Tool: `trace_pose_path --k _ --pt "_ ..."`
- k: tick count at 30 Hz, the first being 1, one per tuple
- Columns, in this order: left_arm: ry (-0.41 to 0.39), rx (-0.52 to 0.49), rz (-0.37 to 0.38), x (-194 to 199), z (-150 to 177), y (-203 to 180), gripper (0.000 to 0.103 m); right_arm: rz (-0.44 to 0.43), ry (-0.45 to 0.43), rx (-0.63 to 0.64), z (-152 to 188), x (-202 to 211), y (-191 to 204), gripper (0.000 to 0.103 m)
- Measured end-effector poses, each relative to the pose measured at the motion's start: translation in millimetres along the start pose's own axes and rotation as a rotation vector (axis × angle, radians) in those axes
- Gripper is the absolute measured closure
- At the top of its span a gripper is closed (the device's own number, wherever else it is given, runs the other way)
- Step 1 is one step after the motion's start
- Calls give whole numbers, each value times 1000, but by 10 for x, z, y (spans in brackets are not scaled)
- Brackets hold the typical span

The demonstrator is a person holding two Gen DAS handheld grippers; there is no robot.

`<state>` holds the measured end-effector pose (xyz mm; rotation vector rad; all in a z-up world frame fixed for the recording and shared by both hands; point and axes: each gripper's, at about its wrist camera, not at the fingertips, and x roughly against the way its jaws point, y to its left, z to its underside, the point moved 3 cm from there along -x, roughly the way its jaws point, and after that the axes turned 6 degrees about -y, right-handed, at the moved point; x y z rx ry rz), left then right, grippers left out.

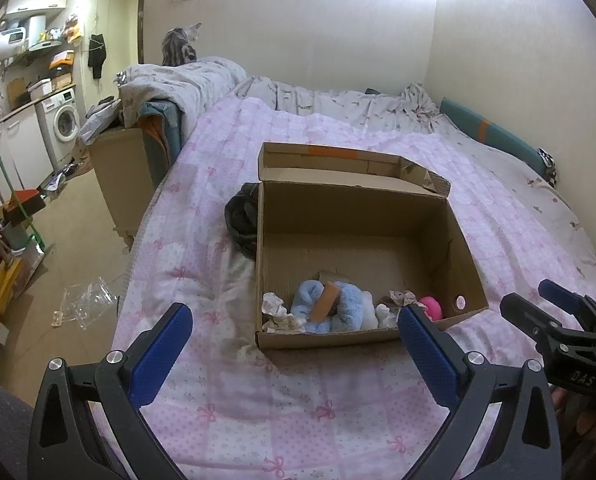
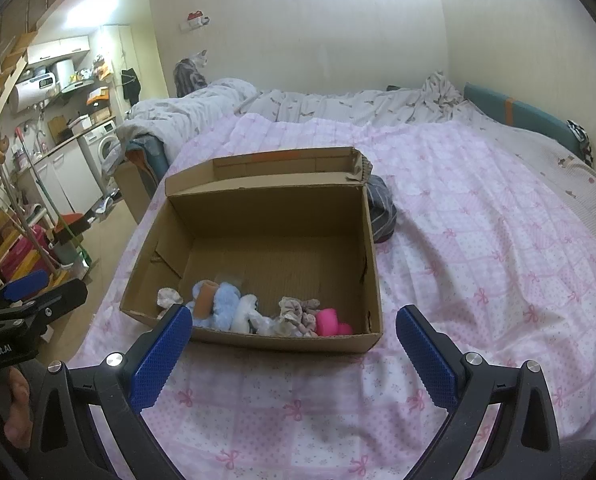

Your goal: Organize soft objects

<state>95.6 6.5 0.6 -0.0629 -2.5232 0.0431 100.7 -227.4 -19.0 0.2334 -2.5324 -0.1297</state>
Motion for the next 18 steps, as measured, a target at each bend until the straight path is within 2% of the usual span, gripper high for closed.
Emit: trace_pose_path --k 18 --pt "8 10 6 -2 2 28 0 -2 -2 2 0 1 -3 0"
